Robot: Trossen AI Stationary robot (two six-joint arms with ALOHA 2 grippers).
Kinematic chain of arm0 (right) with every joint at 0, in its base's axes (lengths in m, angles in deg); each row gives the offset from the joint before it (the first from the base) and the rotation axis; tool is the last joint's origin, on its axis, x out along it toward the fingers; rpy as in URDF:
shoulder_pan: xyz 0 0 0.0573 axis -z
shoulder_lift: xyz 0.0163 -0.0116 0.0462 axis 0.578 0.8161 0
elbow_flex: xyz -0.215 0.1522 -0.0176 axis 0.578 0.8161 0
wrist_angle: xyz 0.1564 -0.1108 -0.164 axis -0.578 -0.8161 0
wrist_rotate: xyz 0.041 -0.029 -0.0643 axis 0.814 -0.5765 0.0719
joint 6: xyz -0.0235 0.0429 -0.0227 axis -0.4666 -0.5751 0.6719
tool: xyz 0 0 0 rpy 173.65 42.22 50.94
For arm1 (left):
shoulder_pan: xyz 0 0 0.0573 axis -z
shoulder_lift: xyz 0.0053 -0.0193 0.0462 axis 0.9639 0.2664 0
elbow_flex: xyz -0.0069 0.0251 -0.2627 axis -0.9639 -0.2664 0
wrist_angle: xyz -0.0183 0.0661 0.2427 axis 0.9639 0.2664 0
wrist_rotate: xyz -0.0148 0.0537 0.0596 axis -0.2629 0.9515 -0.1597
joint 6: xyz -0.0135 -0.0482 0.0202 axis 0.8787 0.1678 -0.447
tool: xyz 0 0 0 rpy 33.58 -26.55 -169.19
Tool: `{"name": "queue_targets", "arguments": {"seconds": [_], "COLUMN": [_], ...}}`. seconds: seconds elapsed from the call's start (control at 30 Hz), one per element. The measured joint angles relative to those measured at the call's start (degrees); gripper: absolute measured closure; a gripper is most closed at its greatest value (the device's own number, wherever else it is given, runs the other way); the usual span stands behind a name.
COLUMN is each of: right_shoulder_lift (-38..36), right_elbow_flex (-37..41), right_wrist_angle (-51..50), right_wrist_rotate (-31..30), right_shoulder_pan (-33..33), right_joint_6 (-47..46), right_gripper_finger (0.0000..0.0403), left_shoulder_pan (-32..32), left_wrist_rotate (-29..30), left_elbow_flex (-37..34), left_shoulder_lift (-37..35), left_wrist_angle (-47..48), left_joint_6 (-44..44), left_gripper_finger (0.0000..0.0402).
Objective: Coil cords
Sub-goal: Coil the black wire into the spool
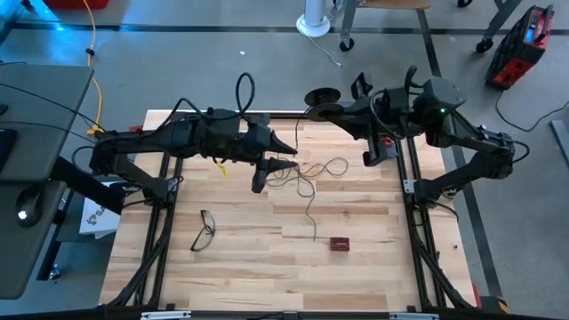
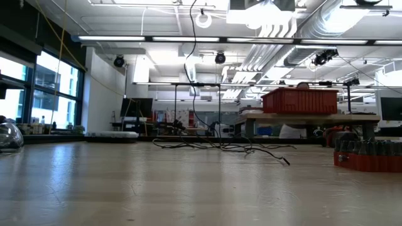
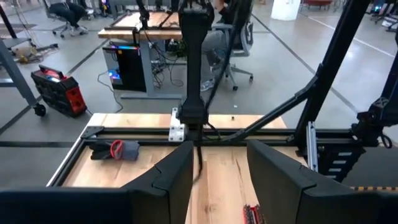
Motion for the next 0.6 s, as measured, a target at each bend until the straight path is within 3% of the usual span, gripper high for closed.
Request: {"name": "queue_targets", "arguments": {"seconds": [0.6], "right_shoulder_lift": [0.0], "right_elbow_flex": [0.0], "right_wrist_angle": [-0.39], "right_wrist_rotate": [0.21], "right_shoulder_pan": [0.0], "right_joint_6": [0.0], "right_gripper_finger": [0.0403], "left_shoulder_pan": [-0.04], "left_wrist_rotate": [2.71], "left_elbow_flex": [0.0], "left_shoulder_lift": [0.37], "left_wrist_angle": [0.78], "left_joint_6": [-1.52], "left_gripper_finger": [0.0312]}}
